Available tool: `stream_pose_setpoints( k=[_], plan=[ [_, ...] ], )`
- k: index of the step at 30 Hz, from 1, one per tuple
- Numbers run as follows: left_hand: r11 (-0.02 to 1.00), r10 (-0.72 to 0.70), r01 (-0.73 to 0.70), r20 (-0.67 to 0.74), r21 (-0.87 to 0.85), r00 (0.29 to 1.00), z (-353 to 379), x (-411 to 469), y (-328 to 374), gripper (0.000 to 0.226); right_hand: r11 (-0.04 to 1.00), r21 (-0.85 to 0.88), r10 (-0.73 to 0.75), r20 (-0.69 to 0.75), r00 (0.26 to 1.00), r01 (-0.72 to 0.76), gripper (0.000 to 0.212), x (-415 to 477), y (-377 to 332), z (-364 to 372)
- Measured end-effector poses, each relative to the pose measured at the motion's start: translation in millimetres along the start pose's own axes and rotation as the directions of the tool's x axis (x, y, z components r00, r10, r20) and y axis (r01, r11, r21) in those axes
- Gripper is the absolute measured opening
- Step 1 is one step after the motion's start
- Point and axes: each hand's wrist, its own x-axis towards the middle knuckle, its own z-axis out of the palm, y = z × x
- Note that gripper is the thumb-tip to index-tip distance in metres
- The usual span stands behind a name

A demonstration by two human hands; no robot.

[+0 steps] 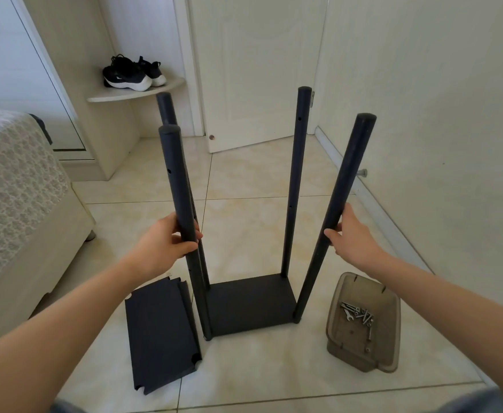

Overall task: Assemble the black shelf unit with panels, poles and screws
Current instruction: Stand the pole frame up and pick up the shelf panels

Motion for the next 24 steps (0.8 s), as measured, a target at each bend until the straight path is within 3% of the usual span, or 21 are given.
stream_pose_setpoints(
  k=[12, 18, 24],
  plan=[
    [0.994, -0.052, 0.054, -0.026, 0.095, 0.998, 2.1, 2.5, -4.4, 0.019, 0.993, -0.117, 0.031, 0.007, 0.999, -0.03, 0.04, -0.5, 4.1, 0.3],
    [0.98, -0.109, 0.094, 0.074, 0.176, 0.991, 0.4, 0.1, -13.4, 0.03, 0.952, -0.264, 0.198, 0.149, 0.969, -0.155, 0.025, -11.2, 18.2, 8.6],
    [0.968, -0.055, 0.004, 0.197, 0.25, 0.979, -19.1, -5.8, -30.5, 0.039, 0.931, -0.359, 0.191, 0.313, 0.93, -0.07, 0.034, -32.8, 16.9, 55.3]
  ],
)
